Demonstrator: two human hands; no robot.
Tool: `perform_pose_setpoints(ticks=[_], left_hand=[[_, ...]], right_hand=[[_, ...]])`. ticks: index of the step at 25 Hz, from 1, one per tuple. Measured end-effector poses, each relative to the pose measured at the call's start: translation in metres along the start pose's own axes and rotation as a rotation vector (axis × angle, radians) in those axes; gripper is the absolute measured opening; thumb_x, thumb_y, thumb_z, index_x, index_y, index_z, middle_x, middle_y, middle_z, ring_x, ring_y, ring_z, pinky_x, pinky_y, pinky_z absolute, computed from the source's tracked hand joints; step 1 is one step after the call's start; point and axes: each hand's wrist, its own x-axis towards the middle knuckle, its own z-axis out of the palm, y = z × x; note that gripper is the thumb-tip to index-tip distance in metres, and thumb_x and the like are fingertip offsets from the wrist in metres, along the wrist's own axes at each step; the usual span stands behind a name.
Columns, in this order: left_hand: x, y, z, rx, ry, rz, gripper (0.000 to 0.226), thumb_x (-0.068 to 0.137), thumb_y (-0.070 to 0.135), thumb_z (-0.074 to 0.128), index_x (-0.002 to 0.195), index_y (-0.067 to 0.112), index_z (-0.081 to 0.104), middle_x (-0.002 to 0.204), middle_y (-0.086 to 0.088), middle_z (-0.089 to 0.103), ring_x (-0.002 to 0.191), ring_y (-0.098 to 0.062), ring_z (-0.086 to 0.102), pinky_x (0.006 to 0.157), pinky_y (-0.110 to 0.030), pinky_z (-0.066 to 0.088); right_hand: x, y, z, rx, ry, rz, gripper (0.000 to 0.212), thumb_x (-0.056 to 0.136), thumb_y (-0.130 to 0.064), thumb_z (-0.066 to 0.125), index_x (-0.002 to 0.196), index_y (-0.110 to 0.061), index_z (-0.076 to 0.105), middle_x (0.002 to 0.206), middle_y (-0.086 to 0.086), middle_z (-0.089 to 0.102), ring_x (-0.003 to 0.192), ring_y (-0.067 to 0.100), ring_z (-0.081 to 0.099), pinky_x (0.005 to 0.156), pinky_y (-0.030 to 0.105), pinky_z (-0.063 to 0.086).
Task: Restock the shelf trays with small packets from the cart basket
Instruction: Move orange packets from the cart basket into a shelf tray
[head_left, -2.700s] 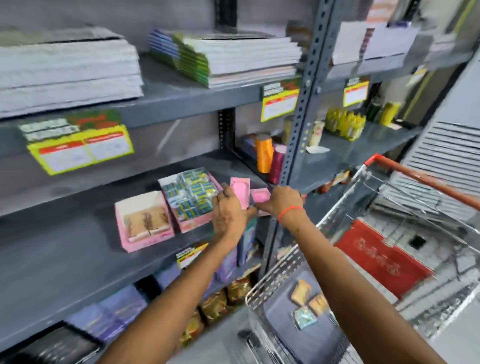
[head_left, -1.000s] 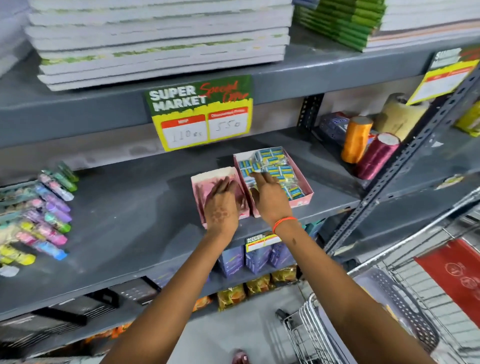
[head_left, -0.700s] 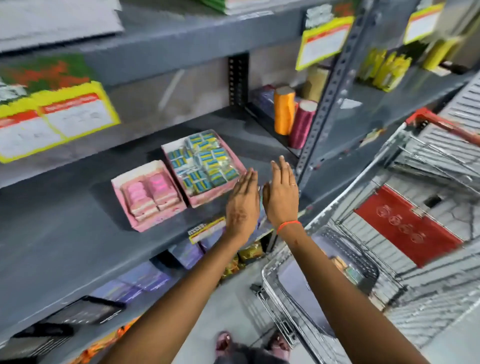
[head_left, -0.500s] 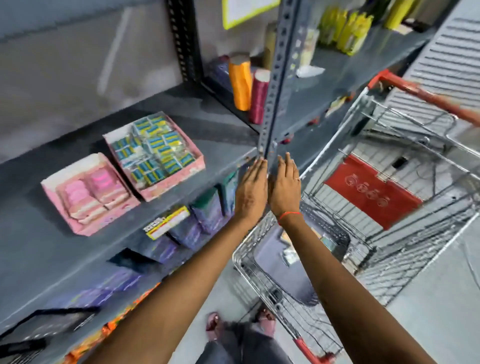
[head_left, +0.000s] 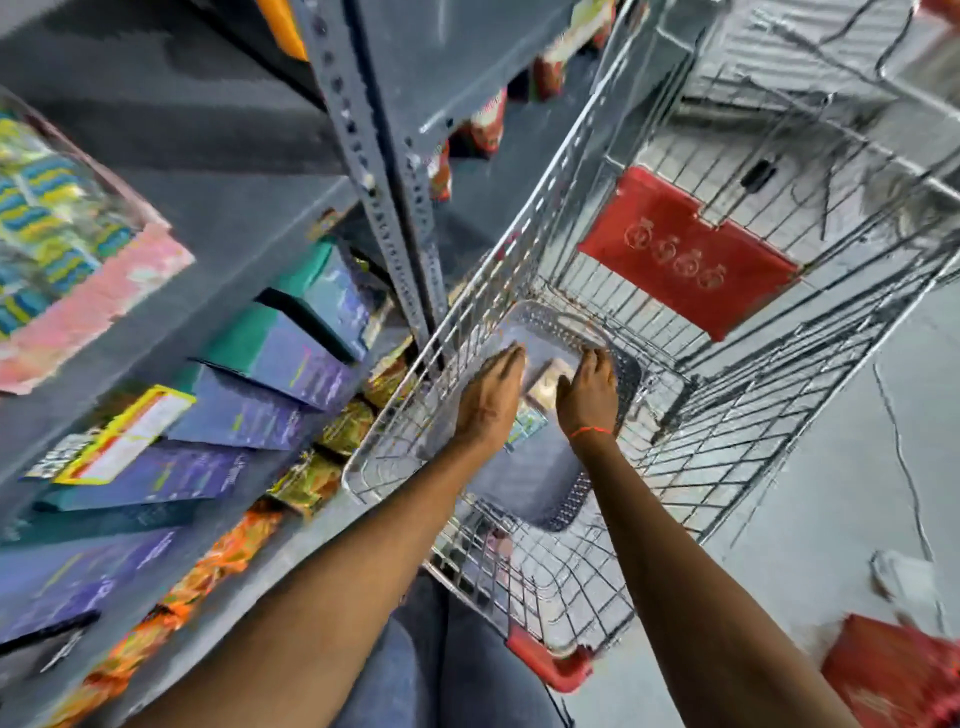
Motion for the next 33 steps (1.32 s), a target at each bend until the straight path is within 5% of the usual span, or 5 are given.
perform_pose_setpoints(ticks=[11, 15, 19, 24, 33], left_hand=[[0.034, -0.065, 0.125, 0.238, -0.308, -0.358, 0.064, 0.088, 0.032, 0.067, 0.136, 0.0, 0.038, 0.131, -0.018, 0.051, 0.115, -0.032, 0.055, 0.088, -0.04, 0.05], [0.038, -0.073, 0.142, 0.264, -0.222, -0.361, 0.055, 0.089, 0.022, 0.064, 0.134, 0.0, 0.041, 0.129, -0.018, 0.051, 0.115, -0.032, 0.054, 0.088, -0.04, 0.05], [0.04, -0.071, 0.131, 0.293, -0.256, -0.374, 0.044, 0.093, 0.013, 0.057, 0.132, 0.002, 0.043, 0.126, -0.015, 0.051, 0.113, -0.031, 0.057, 0.083, -0.041, 0.053], [0.036, -0.041, 0.083, 0.302, -0.289, -0.307, 0.051, 0.093, 0.01, 0.057, 0.138, -0.004, 0.037, 0.139, -0.021, 0.044, 0.121, -0.035, 0.05, 0.092, -0.04, 0.05], [0.013, 0.065, -0.103, 0.185, -0.135, -0.132, 0.062, 0.09, 0.03, 0.064, 0.138, 0.001, 0.037, 0.136, -0.018, 0.045, 0.121, -0.033, 0.05, 0.094, -0.04, 0.046]], right_hand=[[0.047, 0.051, 0.09, 0.131, -0.282, 0.24, 0.07, 0.089, -0.039, 0.063, 0.137, 0.006, 0.038, 0.136, 0.029, 0.048, 0.126, 0.039, 0.049, 0.103, 0.039, 0.04], [0.055, 0.04, 0.1, 0.051, -0.33, 0.222, 0.041, 0.103, -0.018, 0.041, 0.131, 0.013, 0.043, 0.14, 0.027, 0.045, 0.129, 0.035, 0.043, 0.096, 0.031, 0.03], [0.038, 0.023, 0.09, -0.081, -0.488, 0.101, 0.04, 0.099, -0.016, 0.041, 0.133, 0.004, 0.048, 0.139, 0.024, 0.05, 0.103, 0.031, 0.058, 0.091, 0.033, 0.044], [0.048, 0.009, 0.066, 0.114, -0.216, 0.324, 0.075, 0.09, -0.037, 0.057, 0.138, 0.014, 0.031, 0.141, 0.033, 0.039, 0.123, 0.042, 0.049, 0.099, 0.037, 0.044], [-0.019, -0.075, -0.089, 0.071, -0.035, 0.068, 0.066, 0.088, -0.024, 0.063, 0.132, 0.017, 0.035, 0.135, 0.033, 0.041, 0.124, 0.04, 0.045, 0.094, 0.042, 0.046]])
